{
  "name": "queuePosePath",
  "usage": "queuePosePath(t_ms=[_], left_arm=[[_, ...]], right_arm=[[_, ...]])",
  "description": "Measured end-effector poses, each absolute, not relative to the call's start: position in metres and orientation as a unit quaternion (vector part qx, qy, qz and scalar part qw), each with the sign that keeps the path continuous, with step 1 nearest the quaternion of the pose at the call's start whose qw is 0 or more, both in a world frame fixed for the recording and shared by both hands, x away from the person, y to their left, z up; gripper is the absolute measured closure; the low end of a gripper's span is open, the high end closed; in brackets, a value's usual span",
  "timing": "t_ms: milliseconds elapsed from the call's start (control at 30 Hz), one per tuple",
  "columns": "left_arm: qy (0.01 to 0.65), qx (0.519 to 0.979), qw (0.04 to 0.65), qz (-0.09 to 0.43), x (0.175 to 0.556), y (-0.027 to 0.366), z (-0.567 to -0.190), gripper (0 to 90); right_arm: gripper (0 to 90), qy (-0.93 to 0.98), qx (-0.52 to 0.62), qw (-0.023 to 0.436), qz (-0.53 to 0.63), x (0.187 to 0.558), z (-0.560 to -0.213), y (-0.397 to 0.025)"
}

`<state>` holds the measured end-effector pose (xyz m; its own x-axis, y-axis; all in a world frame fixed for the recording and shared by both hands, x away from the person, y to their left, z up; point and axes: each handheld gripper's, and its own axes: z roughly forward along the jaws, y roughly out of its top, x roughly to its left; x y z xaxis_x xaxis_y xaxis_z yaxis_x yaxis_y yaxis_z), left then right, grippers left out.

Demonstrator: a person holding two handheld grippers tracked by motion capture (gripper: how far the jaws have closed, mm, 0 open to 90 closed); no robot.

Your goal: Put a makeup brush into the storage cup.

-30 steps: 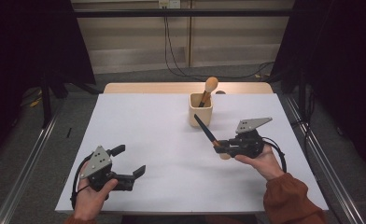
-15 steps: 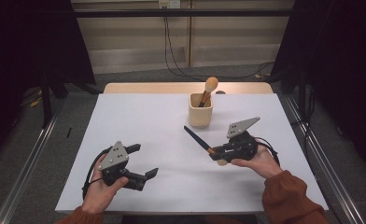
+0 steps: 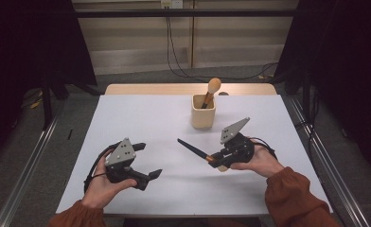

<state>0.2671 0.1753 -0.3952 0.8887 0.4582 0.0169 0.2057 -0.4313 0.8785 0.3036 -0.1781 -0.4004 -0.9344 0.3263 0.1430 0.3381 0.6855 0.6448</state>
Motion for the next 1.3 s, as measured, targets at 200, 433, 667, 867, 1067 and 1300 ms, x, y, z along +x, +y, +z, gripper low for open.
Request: queuePosePath(t_ms=[200, 433, 667, 867, 1067, 1300], left_arm=[[0.178, 0.844, 0.493, 0.109, 0.268, 0.172, -0.39, 4.4], [0.175, 0.859, 0.474, 0.084, 0.272, 0.166, -0.385, 4.6], [0.162, 0.874, 0.452, 0.071, 0.276, 0.157, -0.381, 5.5], [0.147, 0.891, 0.427, 0.041, 0.281, 0.149, -0.381, 8.0], [0.134, 0.91, 0.392, 0.029, 0.287, 0.137, -0.384, 6.4], [0.132, 0.936, 0.328, -0.001, 0.295, 0.126, -0.385, 6.8]], right_arm=[[74.8, -0.931, -0.162, 0.019, -0.327, 0.304, -0.401, -0.17], [74.8, -0.943, -0.139, 0.027, -0.301, 0.304, -0.399, -0.161], [74.8, -0.957, -0.117, 0.041, -0.264, 0.304, -0.397, -0.152], [74.8, -0.961, -0.108, 0.047, -0.252, 0.307, -0.396, -0.145], [74.8, -0.968, -0.096, 0.056, -0.224, 0.307, -0.395, -0.138], [74.9, -0.973, -0.081, 0.055, -0.208, 0.31, -0.389, -0.134]])
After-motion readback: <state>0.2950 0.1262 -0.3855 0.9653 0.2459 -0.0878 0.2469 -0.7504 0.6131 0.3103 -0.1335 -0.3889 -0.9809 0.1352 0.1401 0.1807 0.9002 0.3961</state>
